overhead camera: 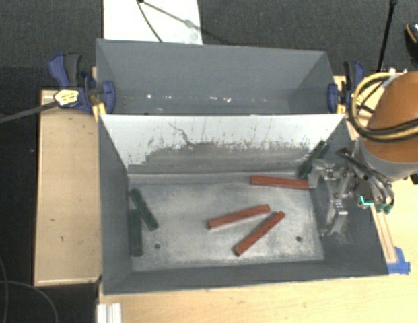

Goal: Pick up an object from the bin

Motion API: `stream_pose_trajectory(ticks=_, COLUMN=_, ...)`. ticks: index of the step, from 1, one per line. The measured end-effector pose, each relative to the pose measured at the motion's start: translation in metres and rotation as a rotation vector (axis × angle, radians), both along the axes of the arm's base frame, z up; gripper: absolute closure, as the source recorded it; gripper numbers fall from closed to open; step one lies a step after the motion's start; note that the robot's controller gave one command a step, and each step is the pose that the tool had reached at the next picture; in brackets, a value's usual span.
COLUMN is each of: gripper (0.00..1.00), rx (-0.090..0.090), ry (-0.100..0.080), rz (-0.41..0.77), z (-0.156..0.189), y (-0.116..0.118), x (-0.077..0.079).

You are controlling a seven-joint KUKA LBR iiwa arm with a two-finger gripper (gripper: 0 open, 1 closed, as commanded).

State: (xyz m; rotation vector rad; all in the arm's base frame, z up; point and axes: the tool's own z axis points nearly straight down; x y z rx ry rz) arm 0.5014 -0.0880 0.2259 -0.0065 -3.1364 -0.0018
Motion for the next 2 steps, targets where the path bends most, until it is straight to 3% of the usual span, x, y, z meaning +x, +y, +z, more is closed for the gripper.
stream_pose_trajectory(ticks=1, gripper=0.00, rx=0.000, ry=-0.002, rz=0.008, z=-0.159, y=0.004, x=0.003)
stream_pose_trajectory(ticks=2, gripper=0.00, rx=0.002, ry=-0.014, rz=0.051, z=-0.155, y=0.056, x=0.073)
